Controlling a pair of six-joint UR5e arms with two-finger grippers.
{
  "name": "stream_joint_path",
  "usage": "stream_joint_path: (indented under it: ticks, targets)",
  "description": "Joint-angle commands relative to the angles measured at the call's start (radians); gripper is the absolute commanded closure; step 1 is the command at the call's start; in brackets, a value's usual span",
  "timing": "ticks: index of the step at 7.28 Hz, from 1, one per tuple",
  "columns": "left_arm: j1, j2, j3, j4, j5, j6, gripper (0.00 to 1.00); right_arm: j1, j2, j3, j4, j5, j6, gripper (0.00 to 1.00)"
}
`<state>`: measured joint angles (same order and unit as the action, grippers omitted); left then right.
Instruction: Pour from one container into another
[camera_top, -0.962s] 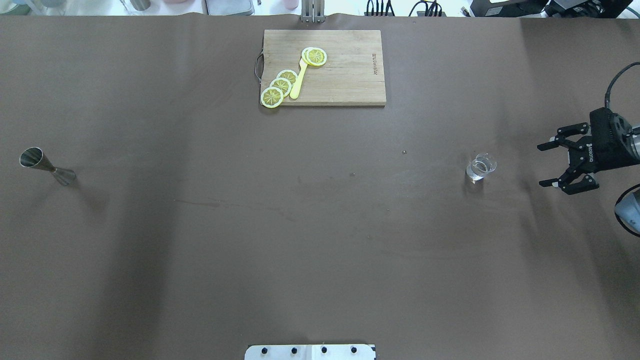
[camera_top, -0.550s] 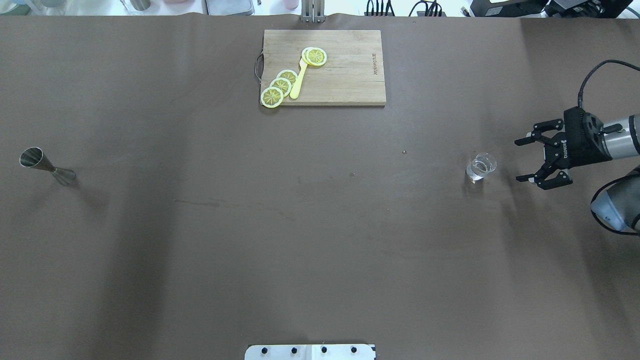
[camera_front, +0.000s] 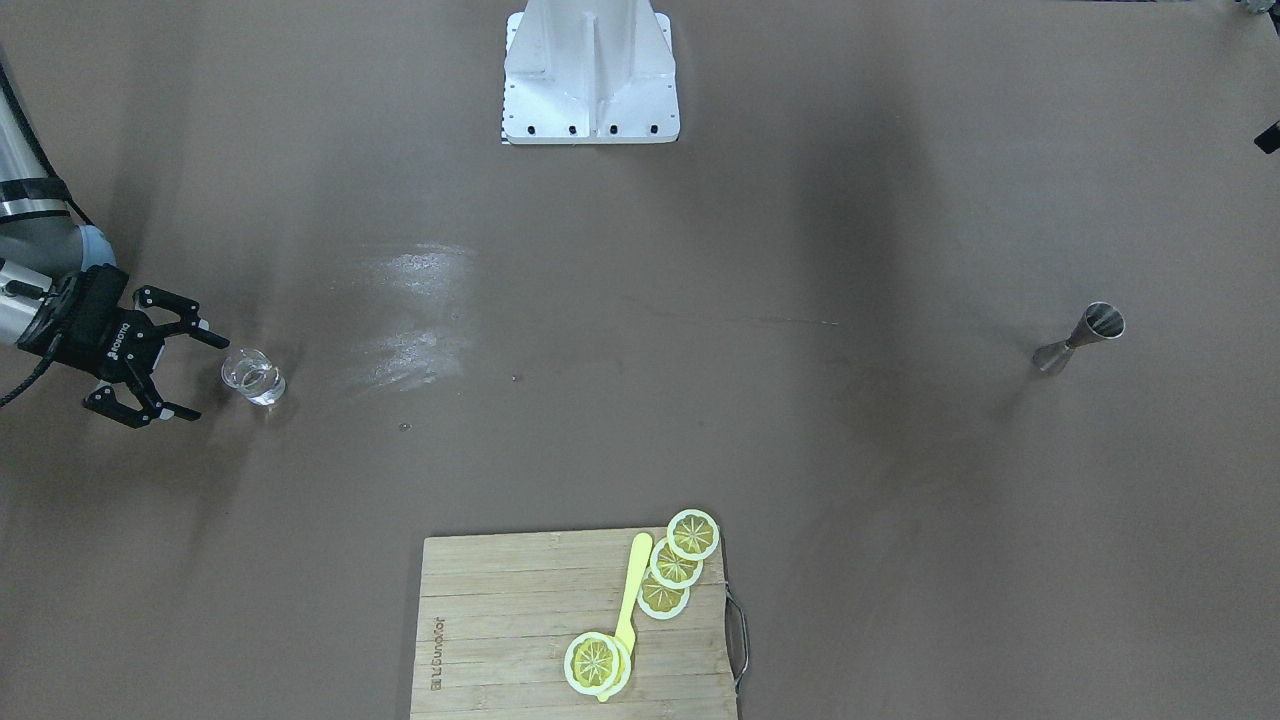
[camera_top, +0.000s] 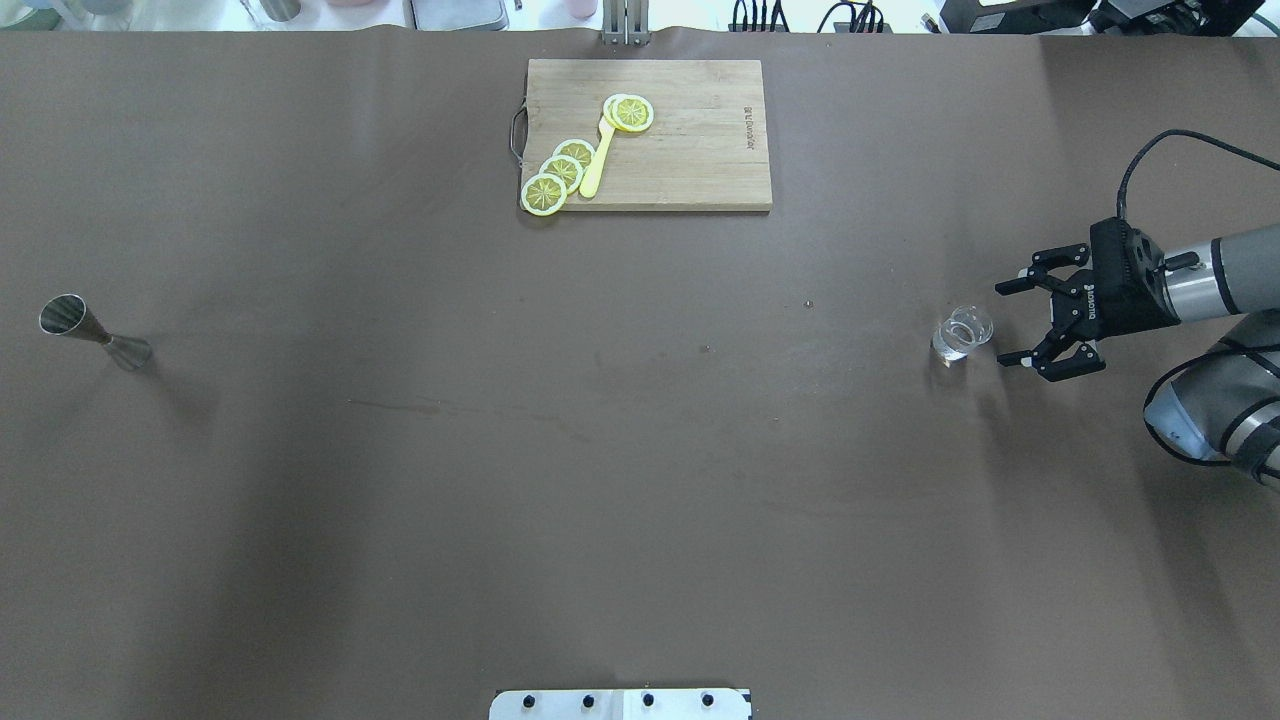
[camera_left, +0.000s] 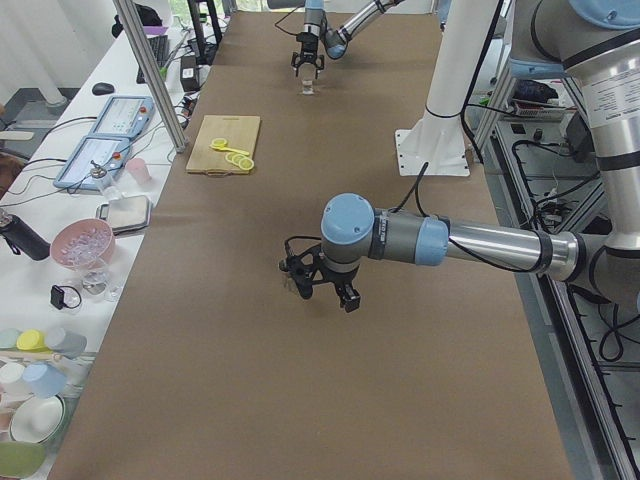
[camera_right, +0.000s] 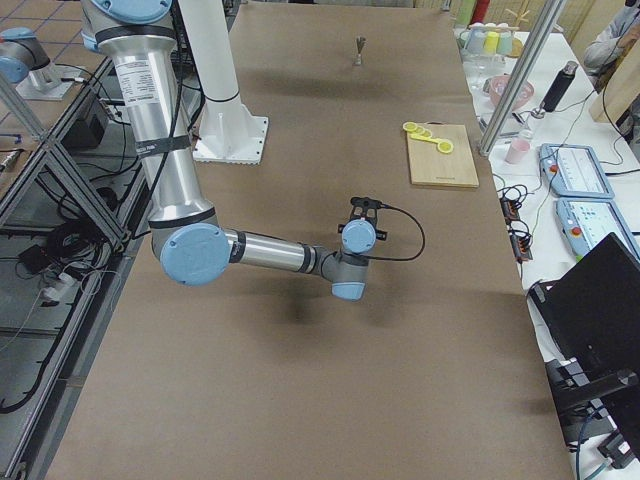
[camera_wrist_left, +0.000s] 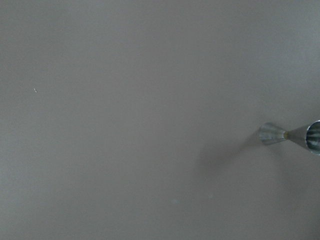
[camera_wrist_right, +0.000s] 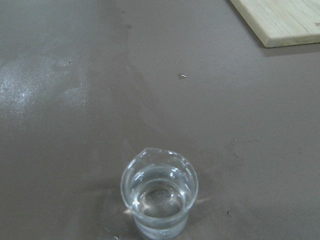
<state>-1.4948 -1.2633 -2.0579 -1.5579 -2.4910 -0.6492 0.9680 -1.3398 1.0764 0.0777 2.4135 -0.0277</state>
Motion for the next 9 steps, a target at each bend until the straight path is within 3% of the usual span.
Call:
stream_joint_path:
  ticks: [1,2,4,7,9]
  targets:
    - [0.143,-0.103,-0.021,-0.001,0.006,-0.186,0.02,-0.020,0.002,-0.004,0.002,-0.011,0.011,0.01]
    - [0.175,-0.138,-0.019,-0.001,0.020,-0.187,0.02,-0.029,0.002,-0.004,0.002,-0.017,0.012,0.01]
    - [0.282,-0.128,-0.015,-0.161,0.055,-0.194,0.03,-0.043,0.010,-0.004,0.002,-0.031,0.018,0.01]
    - [0.314,-0.111,-0.004,-0.244,0.186,-0.251,0.03,-0.051,0.039,-0.036,0.025,-0.033,0.019,0.01]
    - [0.329,-0.108,0.056,-0.397,0.245,-0.295,0.03,-0.054,0.057,-0.070,0.054,-0.031,0.034,0.01]
